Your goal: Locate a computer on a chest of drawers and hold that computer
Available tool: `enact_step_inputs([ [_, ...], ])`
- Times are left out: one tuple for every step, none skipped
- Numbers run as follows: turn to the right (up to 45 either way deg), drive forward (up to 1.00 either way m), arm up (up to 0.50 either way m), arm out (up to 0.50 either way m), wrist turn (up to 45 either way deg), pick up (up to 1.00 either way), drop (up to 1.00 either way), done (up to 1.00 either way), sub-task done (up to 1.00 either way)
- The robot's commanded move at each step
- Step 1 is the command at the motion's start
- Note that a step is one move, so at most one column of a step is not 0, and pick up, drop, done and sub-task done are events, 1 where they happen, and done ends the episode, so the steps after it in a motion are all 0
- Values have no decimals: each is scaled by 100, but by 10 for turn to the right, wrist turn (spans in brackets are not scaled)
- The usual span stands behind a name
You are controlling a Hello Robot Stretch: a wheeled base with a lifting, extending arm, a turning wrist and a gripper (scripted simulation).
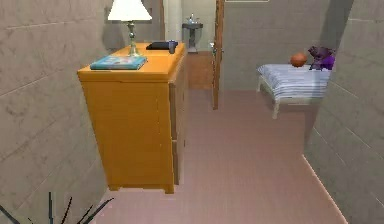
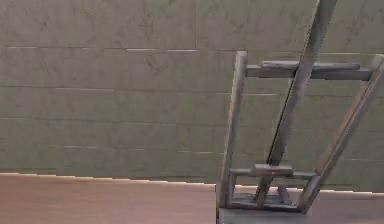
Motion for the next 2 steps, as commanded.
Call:
enact_step_inputs([
  [360, 0, 0, 0, 0, 0, 0, 0, 0],
  [0, 5, 0, 0, 0, 0, 0, 0, 0],
])
